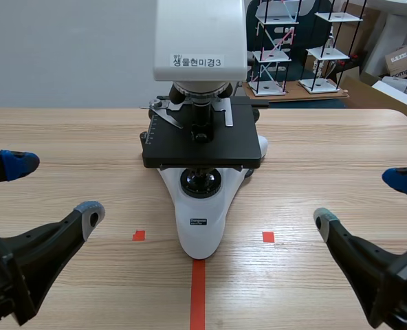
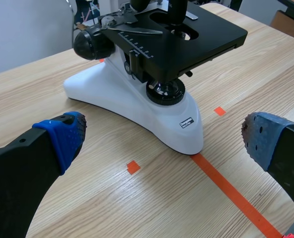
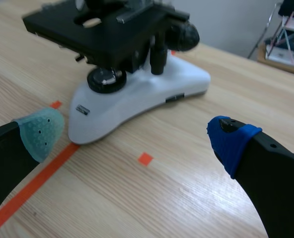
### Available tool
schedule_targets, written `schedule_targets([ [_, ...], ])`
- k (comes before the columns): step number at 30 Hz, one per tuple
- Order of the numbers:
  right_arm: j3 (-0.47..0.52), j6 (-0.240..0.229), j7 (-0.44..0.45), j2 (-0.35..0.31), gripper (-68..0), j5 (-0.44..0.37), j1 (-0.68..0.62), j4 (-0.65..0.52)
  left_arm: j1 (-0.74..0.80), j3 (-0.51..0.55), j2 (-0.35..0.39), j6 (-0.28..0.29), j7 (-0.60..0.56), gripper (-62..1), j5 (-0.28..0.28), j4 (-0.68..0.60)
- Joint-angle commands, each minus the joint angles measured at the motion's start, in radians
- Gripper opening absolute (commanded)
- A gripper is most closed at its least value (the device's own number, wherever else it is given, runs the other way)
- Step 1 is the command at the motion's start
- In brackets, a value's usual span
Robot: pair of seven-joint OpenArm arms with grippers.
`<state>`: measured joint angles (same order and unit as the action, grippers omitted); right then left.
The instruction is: Point at the diaphragm
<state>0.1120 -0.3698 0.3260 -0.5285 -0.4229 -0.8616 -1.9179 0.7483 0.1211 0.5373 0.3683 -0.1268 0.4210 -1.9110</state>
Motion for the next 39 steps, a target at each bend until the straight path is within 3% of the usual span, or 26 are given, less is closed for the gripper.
schedule_targets([
  [1,0.011,0.002,0.011,-0.003,-3.5,-0.008,0.019,-0.011,-0.001,0.003,-0.002,0.002,-0.014,1.4,0.01,-0.014],
  [39,0.011,0.003,0.028,-0.014,-3.5,-0.008,0.033,-0.011,-0.003,0.003,-0.002,0.001,-0.014,1.4,0.009,-0.014],
])
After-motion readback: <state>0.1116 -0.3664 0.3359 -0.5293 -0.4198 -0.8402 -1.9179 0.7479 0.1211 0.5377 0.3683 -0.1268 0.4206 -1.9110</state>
